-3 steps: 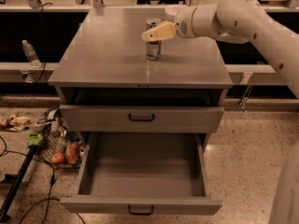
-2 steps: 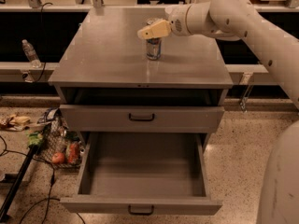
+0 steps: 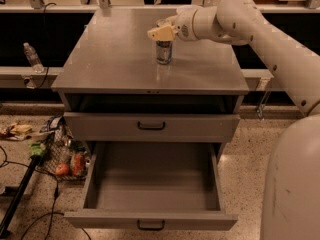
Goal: Place redbull can into middle drawer
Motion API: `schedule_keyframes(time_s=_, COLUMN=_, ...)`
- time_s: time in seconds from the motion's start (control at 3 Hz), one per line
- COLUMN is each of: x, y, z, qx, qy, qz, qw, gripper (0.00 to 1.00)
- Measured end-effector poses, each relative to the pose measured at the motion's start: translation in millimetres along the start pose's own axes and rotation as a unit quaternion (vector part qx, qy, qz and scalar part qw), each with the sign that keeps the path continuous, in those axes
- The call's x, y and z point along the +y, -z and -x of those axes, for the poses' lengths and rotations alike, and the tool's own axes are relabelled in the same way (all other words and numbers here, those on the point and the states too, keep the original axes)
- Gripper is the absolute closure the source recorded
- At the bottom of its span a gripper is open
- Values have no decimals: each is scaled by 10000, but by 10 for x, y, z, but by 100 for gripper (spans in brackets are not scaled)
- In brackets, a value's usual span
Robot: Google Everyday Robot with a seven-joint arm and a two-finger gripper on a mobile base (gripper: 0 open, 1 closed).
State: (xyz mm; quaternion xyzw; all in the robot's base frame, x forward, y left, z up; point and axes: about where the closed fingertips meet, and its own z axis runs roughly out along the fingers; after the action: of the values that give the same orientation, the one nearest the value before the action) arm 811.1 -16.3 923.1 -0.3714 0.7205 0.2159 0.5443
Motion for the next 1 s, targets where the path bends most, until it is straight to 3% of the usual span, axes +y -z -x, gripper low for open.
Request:
schedule_keyframes(time_s=0.33, x=52, y=78, z=-277, qx=104, qy=206, qz=124, qw=9997, gripper=72)
schedule_keyframes(time_s=0.67, x=76, y=34, z=-254, qx=99, qy=176, qz=145, qw=9997, gripper=95)
schedule_keyframes(time_s=1.0, x=256, y=216, z=-227, qx=-46, qy=-24, qz=168, qw=9998, gripper=100)
